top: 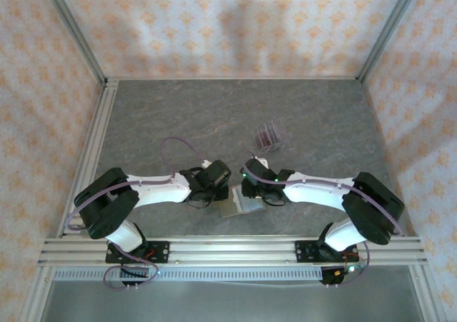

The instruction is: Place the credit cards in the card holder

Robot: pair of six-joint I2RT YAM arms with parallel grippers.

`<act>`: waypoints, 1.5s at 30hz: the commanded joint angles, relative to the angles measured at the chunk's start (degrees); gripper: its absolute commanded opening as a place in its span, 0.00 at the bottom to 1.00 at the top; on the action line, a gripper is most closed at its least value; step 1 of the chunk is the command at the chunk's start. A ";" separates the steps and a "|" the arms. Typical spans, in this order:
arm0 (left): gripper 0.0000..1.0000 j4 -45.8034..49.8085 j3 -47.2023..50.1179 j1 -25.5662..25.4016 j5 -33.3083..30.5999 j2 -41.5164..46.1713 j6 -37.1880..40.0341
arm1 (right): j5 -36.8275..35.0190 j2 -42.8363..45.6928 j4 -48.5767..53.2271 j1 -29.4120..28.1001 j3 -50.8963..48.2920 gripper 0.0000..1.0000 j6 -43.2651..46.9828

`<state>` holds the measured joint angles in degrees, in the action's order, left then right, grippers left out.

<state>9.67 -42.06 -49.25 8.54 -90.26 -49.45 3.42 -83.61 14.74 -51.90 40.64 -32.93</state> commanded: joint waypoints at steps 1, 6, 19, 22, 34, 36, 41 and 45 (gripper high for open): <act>0.17 3.08 1.41 0.00 -0.02 -3.13 0.72 | -2.77 -0.93 1.19 -0.60 2.25 0.39 0.72; 0.17 3.02 1.44 -0.05 0.00 -3.17 0.69 | -1.75 -2.08 0.54 -0.92 2.51 0.39 1.09; 0.17 2.64 1.65 -0.04 0.10 -3.12 0.76 | -0.15 -2.43 -0.10 -1.61 3.40 0.39 1.61; 0.17 2.29 1.63 -0.05 0.25 -3.41 0.59 | 0.60 -1.75 -0.33 -1.80 3.48 0.39 1.88; 0.17 2.46 1.68 -0.05 0.35 -3.00 0.60 | 5.99 0.16 -3.33 -1.94 3.40 0.39 1.31; 0.17 2.46 1.58 -0.07 0.35 -2.82 0.59 | 7.15 0.29 -4.32 -1.83 3.06 0.39 0.89; 0.17 2.68 1.55 -0.05 0.25 -2.51 0.44 | 10.77 -0.30 -7.52 -1.88 2.26 0.40 -0.86; 0.17 3.52 1.29 -0.01 0.11 -1.78 0.25 | 13.79 -0.51 -11.31 -1.88 1.02 0.41 -2.68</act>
<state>9.69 -42.06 -49.25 8.54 -90.08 -49.45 14.15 -84.75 7.27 -53.39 42.81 -33.65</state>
